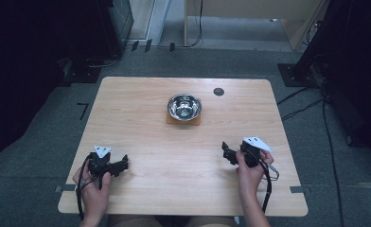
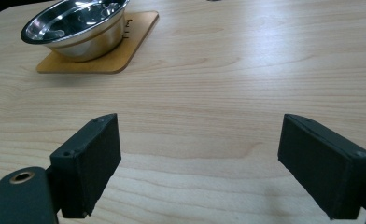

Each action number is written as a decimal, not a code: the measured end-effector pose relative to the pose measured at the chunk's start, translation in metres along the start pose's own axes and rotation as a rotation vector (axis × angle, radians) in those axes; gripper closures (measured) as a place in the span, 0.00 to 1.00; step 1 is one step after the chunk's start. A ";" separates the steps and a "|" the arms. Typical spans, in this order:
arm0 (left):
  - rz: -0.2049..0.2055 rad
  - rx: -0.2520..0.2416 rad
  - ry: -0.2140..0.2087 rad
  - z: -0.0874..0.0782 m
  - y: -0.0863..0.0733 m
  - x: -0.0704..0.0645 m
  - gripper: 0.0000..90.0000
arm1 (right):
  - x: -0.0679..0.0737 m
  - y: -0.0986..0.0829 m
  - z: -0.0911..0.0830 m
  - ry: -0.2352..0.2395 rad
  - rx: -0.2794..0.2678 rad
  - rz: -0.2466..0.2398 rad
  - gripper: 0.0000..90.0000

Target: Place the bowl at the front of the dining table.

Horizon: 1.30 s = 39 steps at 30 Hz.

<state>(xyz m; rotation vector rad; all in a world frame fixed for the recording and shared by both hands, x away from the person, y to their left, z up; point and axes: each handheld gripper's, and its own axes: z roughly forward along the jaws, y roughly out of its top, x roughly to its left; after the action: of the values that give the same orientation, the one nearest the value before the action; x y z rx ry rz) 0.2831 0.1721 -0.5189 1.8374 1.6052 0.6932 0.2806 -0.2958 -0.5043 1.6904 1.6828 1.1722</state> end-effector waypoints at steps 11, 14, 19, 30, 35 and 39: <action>0.000 0.000 0.000 0.000 0.000 0.000 0.10 | -0.013 -0.005 -0.012 -0.015 -0.002 0.011 0.15; 0.002 0.002 0.000 0.000 0.000 0.000 0.10 | -0.017 -0.007 -0.016 -0.022 0.001 0.012 0.15; 0.000 0.000 0.000 0.000 0.000 0.000 0.10 | -0.024 -0.011 -0.021 -0.031 0.001 0.014 0.15; 0.000 0.000 0.000 0.000 0.000 0.000 0.10 | -0.039 -0.021 -0.030 -0.055 0.009 0.033 0.15; 0.000 0.000 0.000 0.000 0.000 0.000 0.10 | -0.046 -0.027 -0.035 -0.068 0.014 0.048 0.15; 0.002 0.002 0.000 0.000 0.000 0.000 0.10 | -0.051 -0.030 -0.038 -0.079 0.016 0.053 0.15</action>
<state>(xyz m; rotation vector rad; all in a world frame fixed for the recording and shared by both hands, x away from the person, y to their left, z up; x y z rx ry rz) 0.2830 0.1722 -0.5188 1.8402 1.6045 0.6927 0.2390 -0.3499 -0.5206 1.7773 1.6135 1.1037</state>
